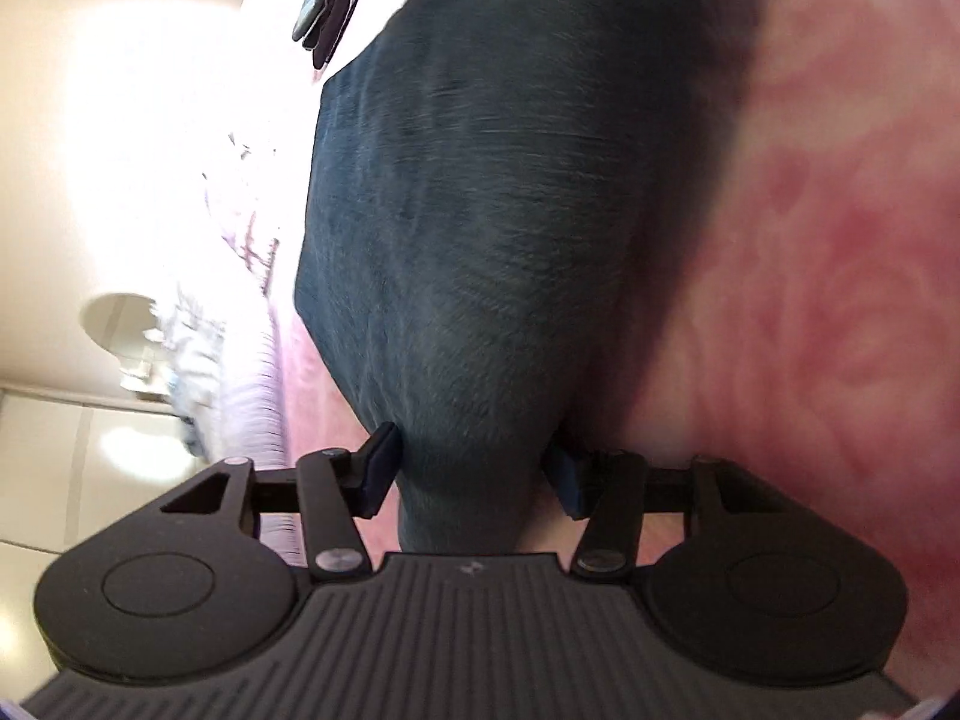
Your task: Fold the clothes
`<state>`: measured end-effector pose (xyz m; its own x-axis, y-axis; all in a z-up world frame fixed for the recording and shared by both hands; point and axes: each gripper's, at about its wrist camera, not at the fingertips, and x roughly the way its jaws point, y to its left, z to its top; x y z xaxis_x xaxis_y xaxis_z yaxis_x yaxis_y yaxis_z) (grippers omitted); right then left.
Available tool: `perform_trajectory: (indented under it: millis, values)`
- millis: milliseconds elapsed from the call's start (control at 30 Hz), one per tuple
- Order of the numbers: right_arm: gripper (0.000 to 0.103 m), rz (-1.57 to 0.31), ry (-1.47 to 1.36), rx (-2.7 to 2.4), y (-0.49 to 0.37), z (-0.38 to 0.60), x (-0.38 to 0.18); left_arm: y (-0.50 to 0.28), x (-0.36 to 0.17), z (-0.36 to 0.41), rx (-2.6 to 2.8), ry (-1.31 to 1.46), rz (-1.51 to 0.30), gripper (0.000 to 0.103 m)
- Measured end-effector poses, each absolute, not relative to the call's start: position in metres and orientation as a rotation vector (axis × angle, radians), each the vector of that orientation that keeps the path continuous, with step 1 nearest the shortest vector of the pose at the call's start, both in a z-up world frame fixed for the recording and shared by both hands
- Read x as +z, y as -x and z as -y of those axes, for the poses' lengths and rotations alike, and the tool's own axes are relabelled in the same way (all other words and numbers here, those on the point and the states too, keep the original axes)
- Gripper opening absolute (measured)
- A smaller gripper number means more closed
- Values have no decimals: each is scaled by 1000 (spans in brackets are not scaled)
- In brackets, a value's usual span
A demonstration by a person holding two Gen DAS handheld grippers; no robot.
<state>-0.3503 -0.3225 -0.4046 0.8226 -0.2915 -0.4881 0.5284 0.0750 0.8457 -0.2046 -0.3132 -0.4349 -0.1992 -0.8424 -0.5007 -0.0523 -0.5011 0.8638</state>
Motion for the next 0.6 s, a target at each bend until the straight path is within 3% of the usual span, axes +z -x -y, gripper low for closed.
perform_trajectory:
  millis: [67,200,300,600]
  values:
    - [75,-217,-1318,-589,352,322,-407,211,-442,312,-1706,-1493,1054,31]
    - [33,-284,-1220,-546,352,326,-406,234,-433,298,-1646,-1535,989,18]
    - [21,-329,-1188,-506,359,332,-400,251,-426,288,-1600,-1564,941,16]
    - [23,-408,-1006,-526,474,302,-369,378,-392,160,-1634,-1597,730,13]
